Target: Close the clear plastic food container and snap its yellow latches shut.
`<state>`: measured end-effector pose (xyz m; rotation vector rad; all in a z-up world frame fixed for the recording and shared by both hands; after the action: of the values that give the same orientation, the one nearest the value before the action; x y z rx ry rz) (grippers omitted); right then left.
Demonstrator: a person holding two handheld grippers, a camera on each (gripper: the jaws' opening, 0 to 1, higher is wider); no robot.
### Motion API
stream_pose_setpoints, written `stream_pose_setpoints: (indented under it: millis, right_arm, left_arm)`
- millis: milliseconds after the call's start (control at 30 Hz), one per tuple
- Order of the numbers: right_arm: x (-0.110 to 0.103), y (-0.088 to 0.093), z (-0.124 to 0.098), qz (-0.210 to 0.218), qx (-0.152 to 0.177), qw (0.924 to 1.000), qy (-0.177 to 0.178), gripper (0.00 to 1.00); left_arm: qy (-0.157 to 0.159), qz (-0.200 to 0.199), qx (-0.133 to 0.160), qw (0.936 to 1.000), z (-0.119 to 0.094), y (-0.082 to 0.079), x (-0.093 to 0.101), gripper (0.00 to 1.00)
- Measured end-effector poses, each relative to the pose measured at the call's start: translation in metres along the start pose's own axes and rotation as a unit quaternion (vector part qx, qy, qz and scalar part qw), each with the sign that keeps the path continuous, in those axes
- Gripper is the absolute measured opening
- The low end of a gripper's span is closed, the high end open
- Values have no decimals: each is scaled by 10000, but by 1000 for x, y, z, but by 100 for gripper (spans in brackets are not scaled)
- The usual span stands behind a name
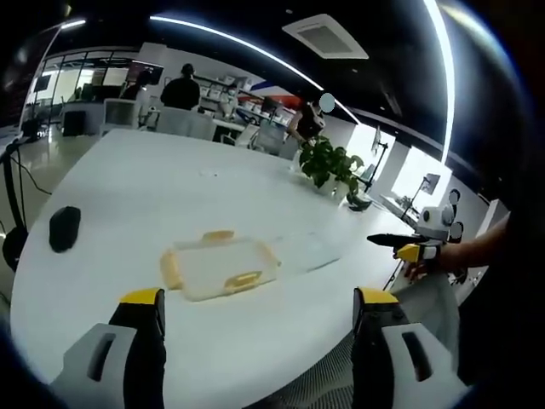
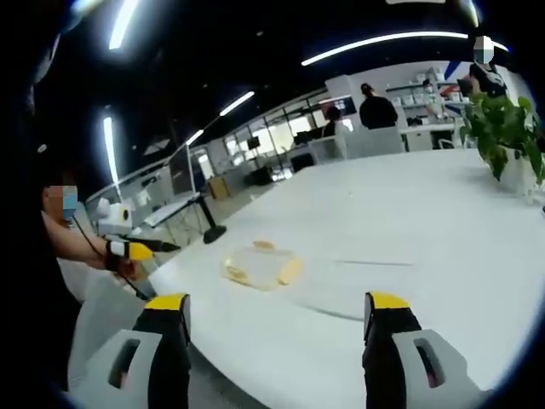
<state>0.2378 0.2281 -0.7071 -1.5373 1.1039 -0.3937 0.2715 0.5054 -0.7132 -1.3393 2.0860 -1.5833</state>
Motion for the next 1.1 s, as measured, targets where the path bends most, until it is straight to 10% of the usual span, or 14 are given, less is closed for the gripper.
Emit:
stream_pose_setpoints:
  millis: [1100]
  right_arm:
    - [-1,-1,0,-68,33,10000,-25,79]
  left_arm:
    - [-3,2,-51,10000,0,2,1,89]
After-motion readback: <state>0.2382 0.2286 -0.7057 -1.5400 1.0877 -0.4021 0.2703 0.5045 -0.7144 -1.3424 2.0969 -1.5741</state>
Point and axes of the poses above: the point that each gripper's makers call its tool centre point, and the gripper's own axes: z roughly forward along the fingers, x roughly to its right, y roughly out of its underside, the point moved 1 cm from there along -z, roughly backward along the fingers, and after that the axes turned 1 degree about x, right-handed, at the moved point
